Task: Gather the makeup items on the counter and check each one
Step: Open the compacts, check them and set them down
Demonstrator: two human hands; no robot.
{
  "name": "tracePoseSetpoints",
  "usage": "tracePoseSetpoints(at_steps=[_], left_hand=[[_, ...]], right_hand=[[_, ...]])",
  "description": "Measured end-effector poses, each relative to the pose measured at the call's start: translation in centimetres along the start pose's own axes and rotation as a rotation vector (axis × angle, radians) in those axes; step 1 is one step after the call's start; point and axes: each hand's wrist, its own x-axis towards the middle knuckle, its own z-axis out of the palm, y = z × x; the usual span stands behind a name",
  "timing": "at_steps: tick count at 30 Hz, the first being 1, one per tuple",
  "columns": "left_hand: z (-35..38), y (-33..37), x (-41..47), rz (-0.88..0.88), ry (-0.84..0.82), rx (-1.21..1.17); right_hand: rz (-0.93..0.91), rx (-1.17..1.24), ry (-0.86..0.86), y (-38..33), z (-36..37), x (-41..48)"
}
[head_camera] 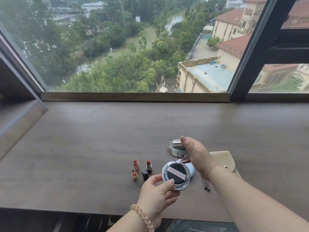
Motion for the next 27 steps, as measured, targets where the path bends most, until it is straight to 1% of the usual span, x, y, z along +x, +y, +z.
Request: tracePoseSetpoints(at_steps=[6,8,14,18,20,23,25,27], left_hand=[[-0.7,-1.4,2.1,-0.054,0.146,-0.016],[-1.0,-2.1,3.3,-0.07,0.202,-0.028],[-1.1,-3.7,6.4,-0.106,0.314,-0.02],[-1.2,-4.5,7.2,-0.103,0.339,0.041],[-1.2,-4.7,7.4,-0.097,0.347,0.115],[-1.2,-4.6,7.3,-0.052,0.366,0.294],[-1.2,-4.5,7.1,-0.01,0.373,0.415],[-1.4,-4.5,6.9,0.01,0.385,0.488]], right_hand=[[0.013,-0.184,0.215,2.1,-1.3,0.5],[0.049,-0.234,0.236,2.8,-1.7,0.3],[0.154,-0.353,0.184,6.0,-2.0,-1.1],[0.154,-0.577,0.121,7.1,-1.8,-1.5],[0.135,-0.691,0.08,7.5,-1.6,-1.3],[0.145,-0.858,-0.027,7.9,-1.2,-0.9],[0.178,-0.924,-0.083,8.3,-0.9,-0.6],[0.187,-0.951,-0.084,8.7,-0.7,-0.4]])
